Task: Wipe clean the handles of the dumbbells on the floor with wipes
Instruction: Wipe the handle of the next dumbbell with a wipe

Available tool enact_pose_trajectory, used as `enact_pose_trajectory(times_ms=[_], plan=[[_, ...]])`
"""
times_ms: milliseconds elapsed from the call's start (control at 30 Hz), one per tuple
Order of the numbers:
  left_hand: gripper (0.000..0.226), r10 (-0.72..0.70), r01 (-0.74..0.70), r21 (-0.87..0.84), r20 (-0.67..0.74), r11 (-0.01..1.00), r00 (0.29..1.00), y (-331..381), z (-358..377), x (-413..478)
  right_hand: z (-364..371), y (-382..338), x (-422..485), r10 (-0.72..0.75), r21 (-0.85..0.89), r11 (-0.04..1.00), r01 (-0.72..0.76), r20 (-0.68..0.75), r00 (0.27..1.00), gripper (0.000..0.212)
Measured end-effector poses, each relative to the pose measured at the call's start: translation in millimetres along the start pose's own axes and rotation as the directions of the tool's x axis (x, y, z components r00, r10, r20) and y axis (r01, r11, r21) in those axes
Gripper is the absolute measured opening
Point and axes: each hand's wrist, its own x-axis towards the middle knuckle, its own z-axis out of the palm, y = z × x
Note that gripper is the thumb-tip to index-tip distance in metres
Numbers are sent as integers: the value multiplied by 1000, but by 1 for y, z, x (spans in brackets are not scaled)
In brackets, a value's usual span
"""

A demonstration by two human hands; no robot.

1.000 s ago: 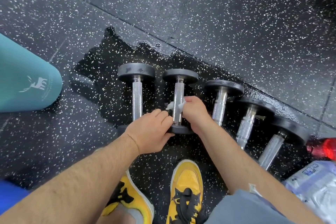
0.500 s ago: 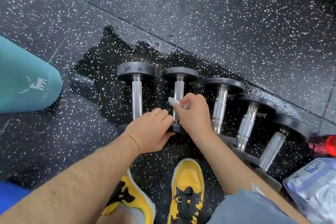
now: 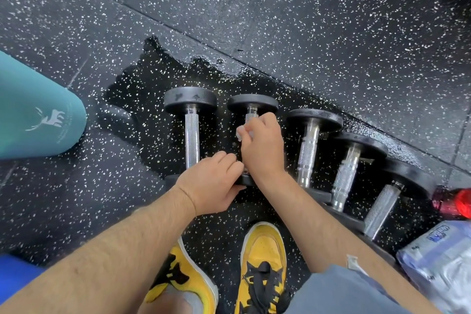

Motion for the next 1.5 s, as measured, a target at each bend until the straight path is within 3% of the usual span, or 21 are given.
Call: enact_pose_trajectory(times_ms=[133, 200, 400, 500, 600, 700, 800, 867, 967, 1100, 1200, 1400, 1500], plan=[[29, 17, -16, 35, -4, 999, 1000, 1, -2, 0, -11, 2, -5, 360, 241, 897, -372, 93, 928, 12], [32, 20, -19, 59, -18, 998, 1000, 2, -3, 0, -15, 4, -10, 459, 308, 823, -478, 137, 878, 9], [32, 18, -18, 34, -28, 999, 999, 3, -4, 2, -10, 6, 23, 630, 480, 575, -663, 257, 732, 7], [34, 10, -10, 26, -20, 1000, 1000, 3, -4, 1, -6, 0, 45, 693, 569, 413, -711, 309, 651, 21], [36, 20, -19, 29, -30, 999, 999, 3, -6, 2, -1, 1, 50, 737, 653, 286, -702, 319, 596, 13], [38, 31, -29, 33, -45, 999, 999, 3, -6, 3, -2, -4, 36, 711, 624, 454, -636, 176, 681, 5], [38, 25, -24, 37, -28, 999, 999, 2, -4, 1, -7, -13, 24, 545, 524, 697, -489, 56, 836, 11], [35, 13, -13, 27, -15, 1000, 1000, 2, -3, 0, -11, -16, 21, 399, 397, 834, -385, 49, 916, 21], [31, 3, -3, 17, 7, 1000, 1000, 2, -4, 1, -17, -13, 17, 216, 208, 950, -234, 106, 971, 24], [32, -12, 11, 41, 33, 999, 999, 3, -7, 2, -22, -11, 7, 55, -16, 998, -53, 168, 984, 23], [32, -14, 12, 50, 48, 999, 999, 4, -8, 1, -28, -14, 2, 28, -125, 992, 4, 248, 968, 24], [35, -7, 7, 19, 18, 1000, 1000, 0, -11, -2, -43, -27, -5, 162, -239, 969, -63, 419, 893, 22], [33, 6, -6, -5, 8, 1000, 1000, -2, -11, -6, -52, -31, -6, 274, -261, 954, -151, 542, 795, 15]])
